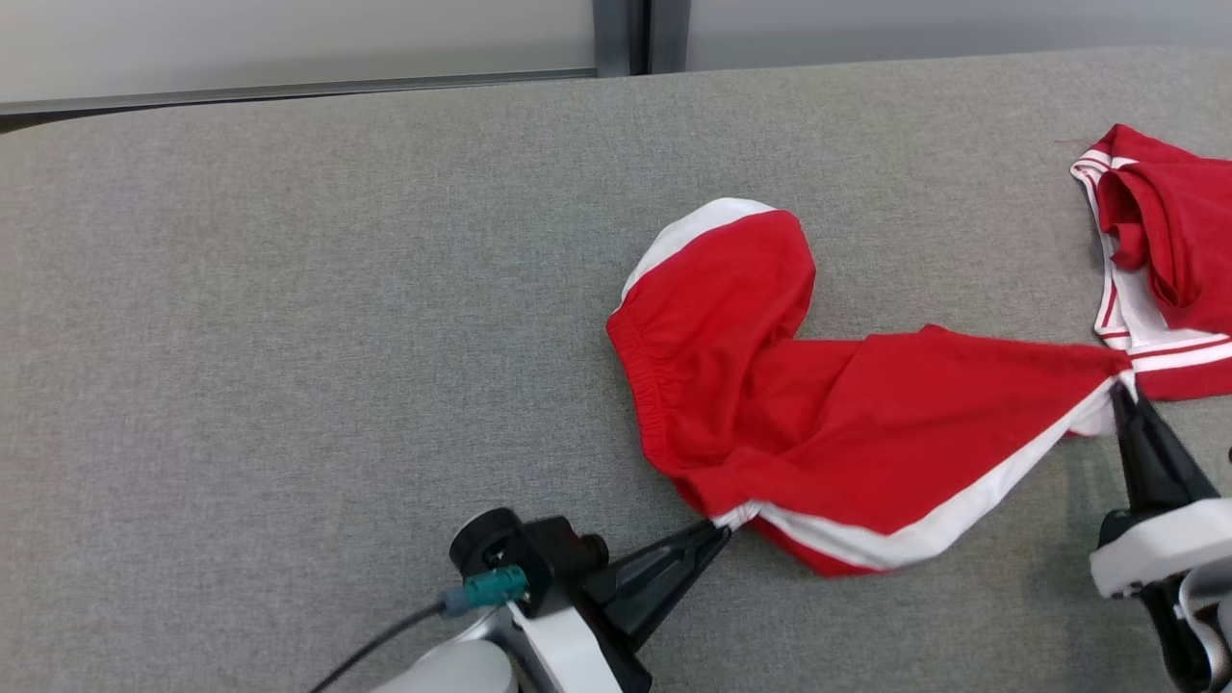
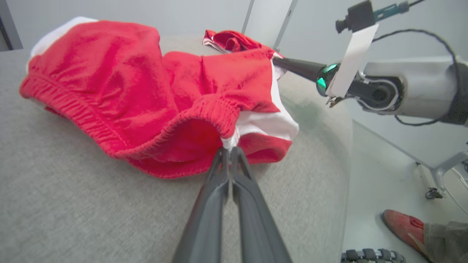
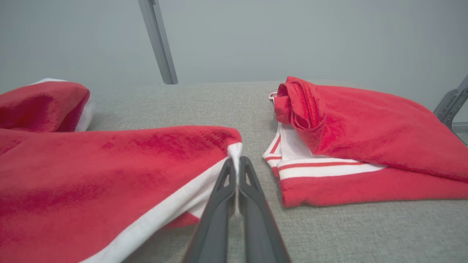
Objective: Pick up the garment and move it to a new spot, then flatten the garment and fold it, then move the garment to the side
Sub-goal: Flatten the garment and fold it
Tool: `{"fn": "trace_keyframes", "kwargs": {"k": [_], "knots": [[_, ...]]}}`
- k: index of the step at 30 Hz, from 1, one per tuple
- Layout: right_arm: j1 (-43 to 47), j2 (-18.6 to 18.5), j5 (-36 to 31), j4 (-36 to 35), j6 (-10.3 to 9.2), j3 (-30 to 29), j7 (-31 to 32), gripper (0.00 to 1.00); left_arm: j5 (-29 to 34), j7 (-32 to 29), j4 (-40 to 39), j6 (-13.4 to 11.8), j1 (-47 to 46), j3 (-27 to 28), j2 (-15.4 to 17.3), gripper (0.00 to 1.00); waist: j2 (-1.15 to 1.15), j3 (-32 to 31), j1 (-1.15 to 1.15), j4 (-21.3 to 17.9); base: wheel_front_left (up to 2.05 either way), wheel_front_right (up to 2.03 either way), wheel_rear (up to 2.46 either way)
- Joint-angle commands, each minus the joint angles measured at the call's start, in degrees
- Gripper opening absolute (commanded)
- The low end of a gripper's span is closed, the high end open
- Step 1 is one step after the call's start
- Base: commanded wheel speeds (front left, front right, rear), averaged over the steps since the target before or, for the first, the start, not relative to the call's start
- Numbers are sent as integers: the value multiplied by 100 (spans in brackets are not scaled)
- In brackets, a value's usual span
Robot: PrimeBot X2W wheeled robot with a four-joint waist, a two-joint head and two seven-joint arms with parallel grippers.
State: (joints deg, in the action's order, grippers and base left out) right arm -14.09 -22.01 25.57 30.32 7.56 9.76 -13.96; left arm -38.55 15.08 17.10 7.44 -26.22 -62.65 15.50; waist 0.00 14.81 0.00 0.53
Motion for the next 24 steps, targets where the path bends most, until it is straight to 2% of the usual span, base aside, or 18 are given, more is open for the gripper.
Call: {"fn": "trace_keyframes", "kwargs": {"k": [1,6,9,13,17,24], "knots": [[-174,-107,35,-138,-15,-56,-33,0,-324,10,-327,-6,-231,103,133,0,0,53,0,-36,0,0,0],[-753,-353,219,-664,-14,-110,153,0,-1354,-21,-1311,-6,-1301,72,968,0,0,264,0,-185,0,0,0],[-1343,-530,367,-953,-14,-96,360,0,-1785,-267,-1589,-6,-2290,151,1516,0,0,481,0,-326,0,0,0],[-2397,-751,496,-1215,-15,-9,638,0,-2254,-782,-1625,-6,-3785,261,1952,0,0,872,0,-500,0,0,0],[-3581,-914,436,-1199,-15,61,722,0,-2433,-1000,-1198,-6,-5214,387,1910,0,0,1281,0,-668,0,0,0],[-5075,-1082,113,-964,-14,-45,440,0,-2082,-672,-375,-6,-6856,144,1534,0,0,1605,0,-800,0,0,0]]}}
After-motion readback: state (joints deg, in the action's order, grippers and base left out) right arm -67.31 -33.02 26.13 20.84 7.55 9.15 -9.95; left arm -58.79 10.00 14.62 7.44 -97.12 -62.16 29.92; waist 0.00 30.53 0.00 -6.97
